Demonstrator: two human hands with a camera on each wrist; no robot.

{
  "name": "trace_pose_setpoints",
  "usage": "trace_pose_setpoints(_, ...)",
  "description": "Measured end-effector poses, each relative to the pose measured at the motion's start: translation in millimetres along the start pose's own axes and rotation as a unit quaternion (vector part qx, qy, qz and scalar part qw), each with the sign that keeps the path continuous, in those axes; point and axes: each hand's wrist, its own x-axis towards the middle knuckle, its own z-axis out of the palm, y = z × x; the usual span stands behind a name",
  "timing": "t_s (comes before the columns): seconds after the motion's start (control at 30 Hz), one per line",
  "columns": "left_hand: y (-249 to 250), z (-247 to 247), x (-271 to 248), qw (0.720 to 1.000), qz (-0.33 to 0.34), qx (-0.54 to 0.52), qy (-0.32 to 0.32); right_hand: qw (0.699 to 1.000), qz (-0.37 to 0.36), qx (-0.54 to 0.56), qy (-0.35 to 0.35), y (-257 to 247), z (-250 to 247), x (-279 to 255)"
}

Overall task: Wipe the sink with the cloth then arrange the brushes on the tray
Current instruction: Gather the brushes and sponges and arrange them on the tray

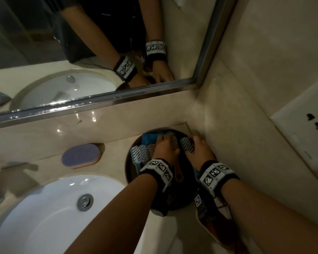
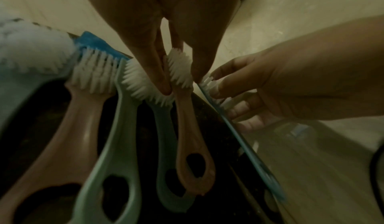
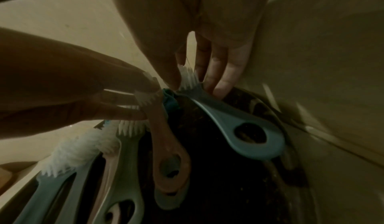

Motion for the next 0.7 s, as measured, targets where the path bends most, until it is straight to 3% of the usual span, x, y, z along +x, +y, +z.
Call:
trace_pose_setpoints(0.2, 1.1, 9.7, 6.6, 1.0, 0.018, -0.003, -0.009, 1.0, 0.011, 0.02, 0.005, 1.7, 3.7, 4.8)
trace_pose_setpoints(0.43, -17.1, 13.6, 5.2, 0.995, 0.058, 0.078, -0.035, 0.999, 0.004, 0.024, -0.023, -1.6, 7.7, 1.6)
trace_pose_setpoints(0.7, -23.2, 14.2, 6.9, 0.992, 0.053, 0.115, -0.002, 0.999, -0.022, 0.026, -0.015, -3.2, 2.2, 4.0)
